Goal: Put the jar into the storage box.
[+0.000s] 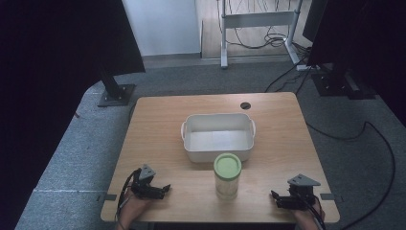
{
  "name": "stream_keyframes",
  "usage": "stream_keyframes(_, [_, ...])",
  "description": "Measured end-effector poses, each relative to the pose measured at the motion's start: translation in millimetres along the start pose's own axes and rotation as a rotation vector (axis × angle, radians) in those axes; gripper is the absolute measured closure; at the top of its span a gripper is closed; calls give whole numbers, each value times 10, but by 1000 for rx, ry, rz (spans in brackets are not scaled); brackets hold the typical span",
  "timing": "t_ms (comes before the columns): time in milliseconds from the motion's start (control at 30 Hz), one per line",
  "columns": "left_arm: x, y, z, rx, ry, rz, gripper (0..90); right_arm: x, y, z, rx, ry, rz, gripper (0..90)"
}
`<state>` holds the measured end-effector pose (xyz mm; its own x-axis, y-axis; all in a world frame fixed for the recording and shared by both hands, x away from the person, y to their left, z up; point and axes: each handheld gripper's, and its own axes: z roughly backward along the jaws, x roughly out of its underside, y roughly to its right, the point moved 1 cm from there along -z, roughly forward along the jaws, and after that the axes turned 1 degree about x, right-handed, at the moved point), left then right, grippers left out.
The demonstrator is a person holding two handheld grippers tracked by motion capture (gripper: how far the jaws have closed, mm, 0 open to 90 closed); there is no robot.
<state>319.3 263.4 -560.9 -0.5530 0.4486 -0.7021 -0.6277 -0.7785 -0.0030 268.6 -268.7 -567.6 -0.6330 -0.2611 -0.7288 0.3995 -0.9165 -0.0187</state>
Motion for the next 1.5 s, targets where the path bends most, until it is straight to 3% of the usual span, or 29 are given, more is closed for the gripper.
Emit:
stream_keyframes(1000, [17,-2,37,45,8,-36,49,-3,20,-8,15,-3,4,56])
stream_keyframes(1500, [6,94,71,74,28,-51,58,-1,17,-5,17,-2,2,57])
